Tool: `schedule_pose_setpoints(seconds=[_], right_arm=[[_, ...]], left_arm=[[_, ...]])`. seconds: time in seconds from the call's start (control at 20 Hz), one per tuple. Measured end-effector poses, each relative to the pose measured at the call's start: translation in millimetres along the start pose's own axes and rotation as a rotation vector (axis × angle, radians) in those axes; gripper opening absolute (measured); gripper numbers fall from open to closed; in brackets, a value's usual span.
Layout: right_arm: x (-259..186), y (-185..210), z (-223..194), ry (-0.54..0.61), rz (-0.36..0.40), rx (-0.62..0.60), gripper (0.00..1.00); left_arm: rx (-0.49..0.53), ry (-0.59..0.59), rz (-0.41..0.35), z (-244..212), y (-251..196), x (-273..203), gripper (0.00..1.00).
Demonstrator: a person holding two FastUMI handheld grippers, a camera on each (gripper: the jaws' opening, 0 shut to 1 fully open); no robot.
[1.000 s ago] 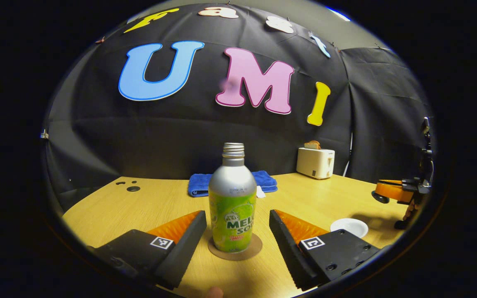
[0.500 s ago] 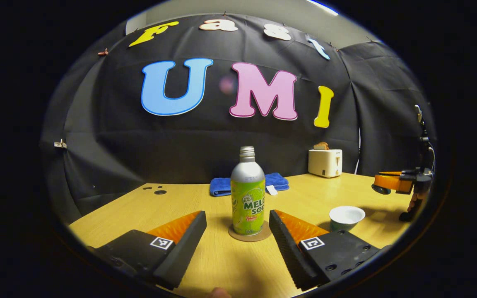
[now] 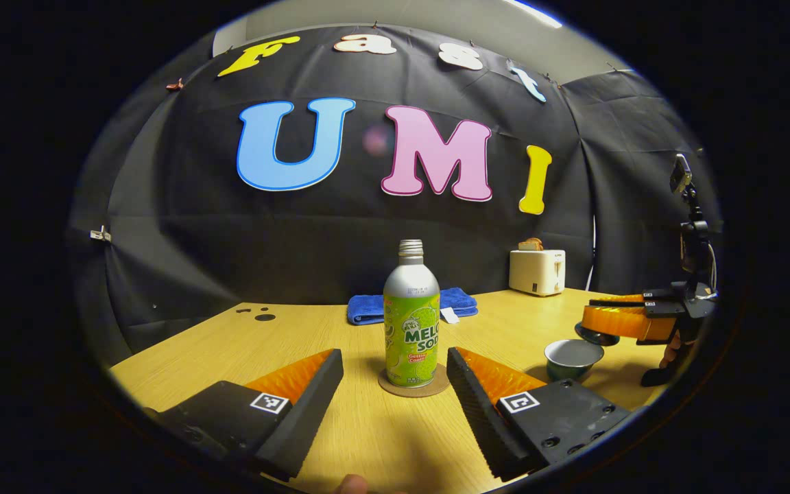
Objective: Open the teacup lid with one hand, grasp the water bottle and pour water into the teacup with the other hand; after pouring, place the water bottle on the coaster and then close the teacup lid.
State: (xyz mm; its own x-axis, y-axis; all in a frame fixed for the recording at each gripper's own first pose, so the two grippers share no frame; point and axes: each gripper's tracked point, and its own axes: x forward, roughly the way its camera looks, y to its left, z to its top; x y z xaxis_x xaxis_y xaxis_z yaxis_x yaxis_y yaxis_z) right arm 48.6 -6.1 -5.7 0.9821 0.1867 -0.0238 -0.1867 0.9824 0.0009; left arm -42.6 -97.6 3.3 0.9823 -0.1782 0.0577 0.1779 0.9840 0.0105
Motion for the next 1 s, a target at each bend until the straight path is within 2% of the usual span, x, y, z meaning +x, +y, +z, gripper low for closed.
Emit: schedule_pose_setpoints(seconds=[0.2,0.75,0.8,0.85,1.0], right_arm=[[11.0,1.1,-12.8,0.08,-0.009,-0.017,0.29],[20.4,-0.3,-29.1,0.186,-0.01,-0.009,0.32],[20.7,0.1,-29.4,0.19,-0.006,-0.01,0.27],[20.6,0.7,-29.8,0.192,-0.005,-0.012,0.32],[14.2,-2.5,-20.7,0.147,-0.015,-0.011,0.37]], left_arm=[[0.001,0.001,-0.001,-0.5,0.2,1.0,0.95],[0.002,0.001,-0.003,-1.2,0.9,2.5,0.96],[0.001,0.001,0.001,-0.9,1.6,1.6,0.95],[0.001,0.002,0.008,-1.1,2.9,2.0,0.95],[0.001,0.002,0.013,-0.4,0.1,-2.3,0.96]])
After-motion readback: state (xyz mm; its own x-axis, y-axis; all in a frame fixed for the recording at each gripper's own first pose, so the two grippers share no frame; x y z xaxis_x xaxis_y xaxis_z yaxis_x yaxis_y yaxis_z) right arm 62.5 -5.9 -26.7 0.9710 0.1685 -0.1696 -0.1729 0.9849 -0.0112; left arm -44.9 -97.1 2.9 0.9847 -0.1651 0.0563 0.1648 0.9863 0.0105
